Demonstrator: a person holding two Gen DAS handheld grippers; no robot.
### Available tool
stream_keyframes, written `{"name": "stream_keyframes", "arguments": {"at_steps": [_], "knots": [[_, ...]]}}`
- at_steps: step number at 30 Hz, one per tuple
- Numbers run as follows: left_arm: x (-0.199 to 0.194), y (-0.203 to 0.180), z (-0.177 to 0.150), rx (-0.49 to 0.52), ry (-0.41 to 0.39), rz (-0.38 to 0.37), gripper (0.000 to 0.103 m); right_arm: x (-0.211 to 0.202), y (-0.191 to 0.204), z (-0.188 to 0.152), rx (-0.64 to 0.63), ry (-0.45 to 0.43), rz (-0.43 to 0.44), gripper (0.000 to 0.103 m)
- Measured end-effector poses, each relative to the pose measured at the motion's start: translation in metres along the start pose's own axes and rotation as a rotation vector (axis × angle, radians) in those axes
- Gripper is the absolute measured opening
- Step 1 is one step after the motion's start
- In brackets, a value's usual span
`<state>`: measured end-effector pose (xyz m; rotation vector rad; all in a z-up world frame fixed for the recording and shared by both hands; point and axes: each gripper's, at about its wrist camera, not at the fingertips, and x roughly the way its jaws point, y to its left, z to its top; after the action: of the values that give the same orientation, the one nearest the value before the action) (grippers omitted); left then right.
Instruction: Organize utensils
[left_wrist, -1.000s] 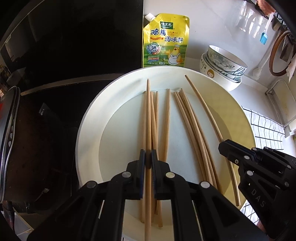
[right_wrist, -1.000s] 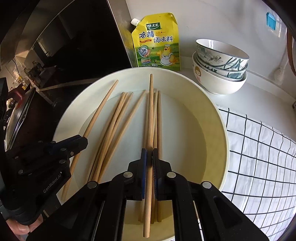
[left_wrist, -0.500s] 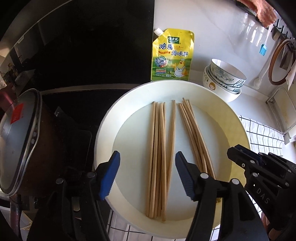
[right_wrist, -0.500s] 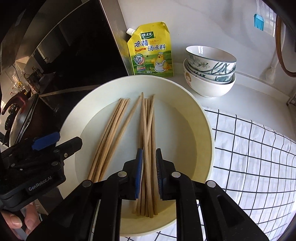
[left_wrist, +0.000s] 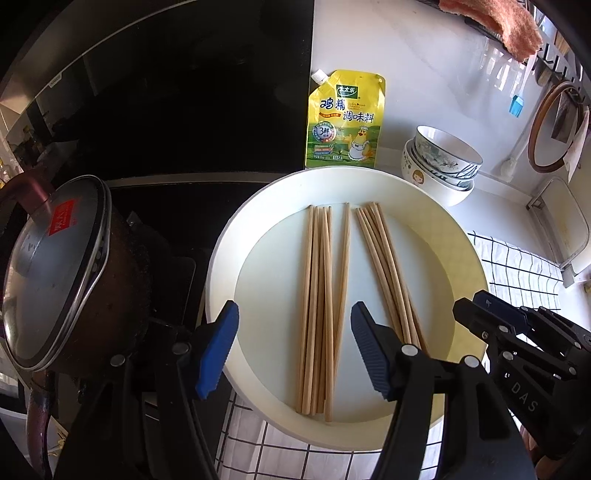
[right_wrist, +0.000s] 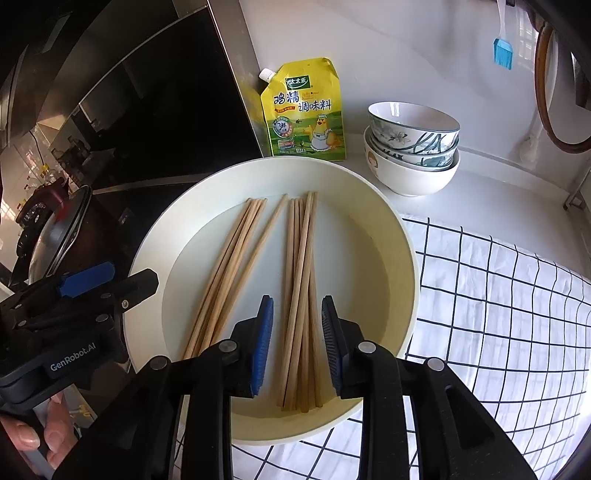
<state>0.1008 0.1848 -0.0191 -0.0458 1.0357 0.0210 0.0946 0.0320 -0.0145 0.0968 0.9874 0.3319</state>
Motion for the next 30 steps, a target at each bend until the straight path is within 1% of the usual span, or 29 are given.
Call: {"name": "stream_keyframes", "arguments": {"at_steps": [15,17,22,25,30], "knots": [[-0.006,-0.002,-0.003,0.009,-0.012,0.002,0.065,-0.011,0.000,-0.005,0.007,-0.024,-0.008,0.031],[-0.006,-0.002,-0.004,0.009,-0.013,0.002,0.066,-0.011,0.000,-0.005,0.008,-0.024,-0.009,0.033],[-0.008,-0.003,-0.005,0.017,-0.016,0.000,0.068,-0.012,-0.001,-0.005,0.005,-0.026,-0.011,0.033],[-0.009,-0.003,-0.005,0.018,-0.019,0.002,0.071,-0.014,-0.001,-0.006,0.009,-0.032,-0.018,0.038],[-0.008,-0.002,-0.004,0.018,-0.017,0.001,0.072,-0.015,-0.003,-0.005,0.012,-0.034,-0.029,0.038]]}}
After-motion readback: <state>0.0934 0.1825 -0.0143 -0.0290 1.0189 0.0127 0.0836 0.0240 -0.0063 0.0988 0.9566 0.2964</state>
